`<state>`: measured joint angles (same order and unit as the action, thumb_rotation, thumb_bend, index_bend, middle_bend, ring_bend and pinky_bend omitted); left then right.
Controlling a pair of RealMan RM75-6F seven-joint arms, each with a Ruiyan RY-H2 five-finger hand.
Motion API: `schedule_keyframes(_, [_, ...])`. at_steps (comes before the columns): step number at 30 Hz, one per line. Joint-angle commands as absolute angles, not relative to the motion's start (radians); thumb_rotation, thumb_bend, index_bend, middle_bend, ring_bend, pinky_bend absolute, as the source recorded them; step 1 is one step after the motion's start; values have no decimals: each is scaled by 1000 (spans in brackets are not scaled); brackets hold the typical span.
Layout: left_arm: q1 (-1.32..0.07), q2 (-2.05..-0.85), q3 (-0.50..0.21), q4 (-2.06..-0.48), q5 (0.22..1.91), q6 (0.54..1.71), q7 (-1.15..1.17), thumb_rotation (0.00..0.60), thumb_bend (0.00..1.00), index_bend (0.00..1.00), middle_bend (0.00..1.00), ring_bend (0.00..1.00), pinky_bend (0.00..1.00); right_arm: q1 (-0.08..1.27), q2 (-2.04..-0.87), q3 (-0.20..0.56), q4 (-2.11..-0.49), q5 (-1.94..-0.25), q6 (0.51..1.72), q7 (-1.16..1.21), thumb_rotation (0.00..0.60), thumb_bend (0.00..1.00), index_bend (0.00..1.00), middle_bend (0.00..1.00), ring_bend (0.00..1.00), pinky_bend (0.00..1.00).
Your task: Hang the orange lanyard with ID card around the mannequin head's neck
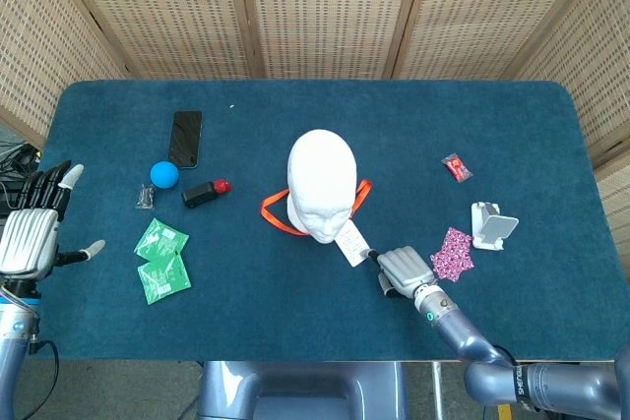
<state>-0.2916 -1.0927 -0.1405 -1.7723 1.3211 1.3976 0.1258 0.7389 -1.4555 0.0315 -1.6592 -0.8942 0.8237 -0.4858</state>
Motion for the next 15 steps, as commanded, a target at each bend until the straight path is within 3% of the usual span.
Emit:
schedule_keyframes(1, [-292, -1092, -142, -1771, 1321, 1394, 124, 600, 0, 0, 0, 0, 0, 752, -1447, 15, -1681, -874, 814, -506, 600, 870, 210, 808, 760, 914])
schedule_keyframes(15, [-289, -1092, -147, -1775, 1326, 1389, 124, 600, 0, 0, 0, 0, 0, 802, -1382, -62, -1810, -819, 805, -591, 600, 870, 226, 808, 760, 914])
